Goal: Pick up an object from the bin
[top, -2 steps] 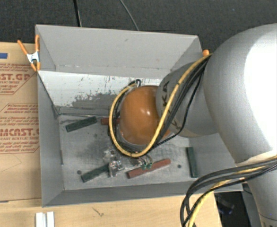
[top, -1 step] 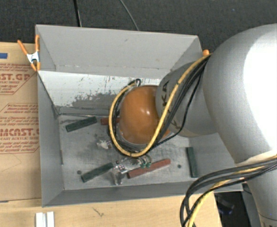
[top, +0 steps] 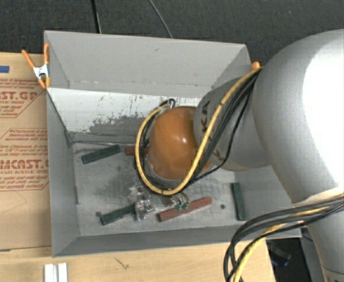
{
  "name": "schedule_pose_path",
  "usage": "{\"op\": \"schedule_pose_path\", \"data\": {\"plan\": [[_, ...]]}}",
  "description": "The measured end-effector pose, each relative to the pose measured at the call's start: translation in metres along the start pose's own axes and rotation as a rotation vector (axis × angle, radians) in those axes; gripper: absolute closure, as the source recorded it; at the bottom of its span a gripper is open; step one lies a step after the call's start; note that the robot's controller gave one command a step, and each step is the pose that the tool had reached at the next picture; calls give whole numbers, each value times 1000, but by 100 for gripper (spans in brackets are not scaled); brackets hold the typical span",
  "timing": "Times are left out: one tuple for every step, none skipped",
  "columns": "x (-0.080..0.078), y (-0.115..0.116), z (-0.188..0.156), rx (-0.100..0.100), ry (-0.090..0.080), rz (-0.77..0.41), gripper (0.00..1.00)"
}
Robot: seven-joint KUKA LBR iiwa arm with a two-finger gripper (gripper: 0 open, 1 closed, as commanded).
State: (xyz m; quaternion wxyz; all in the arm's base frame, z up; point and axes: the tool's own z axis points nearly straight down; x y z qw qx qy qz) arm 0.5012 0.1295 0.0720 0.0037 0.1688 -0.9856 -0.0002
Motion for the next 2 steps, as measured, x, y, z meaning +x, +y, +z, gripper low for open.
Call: {"op": "schedule_pose_path", "data": {"plan": [[0,0,0,0,0,0,100],[-1,3,-146,1,-10,16,100]]}}
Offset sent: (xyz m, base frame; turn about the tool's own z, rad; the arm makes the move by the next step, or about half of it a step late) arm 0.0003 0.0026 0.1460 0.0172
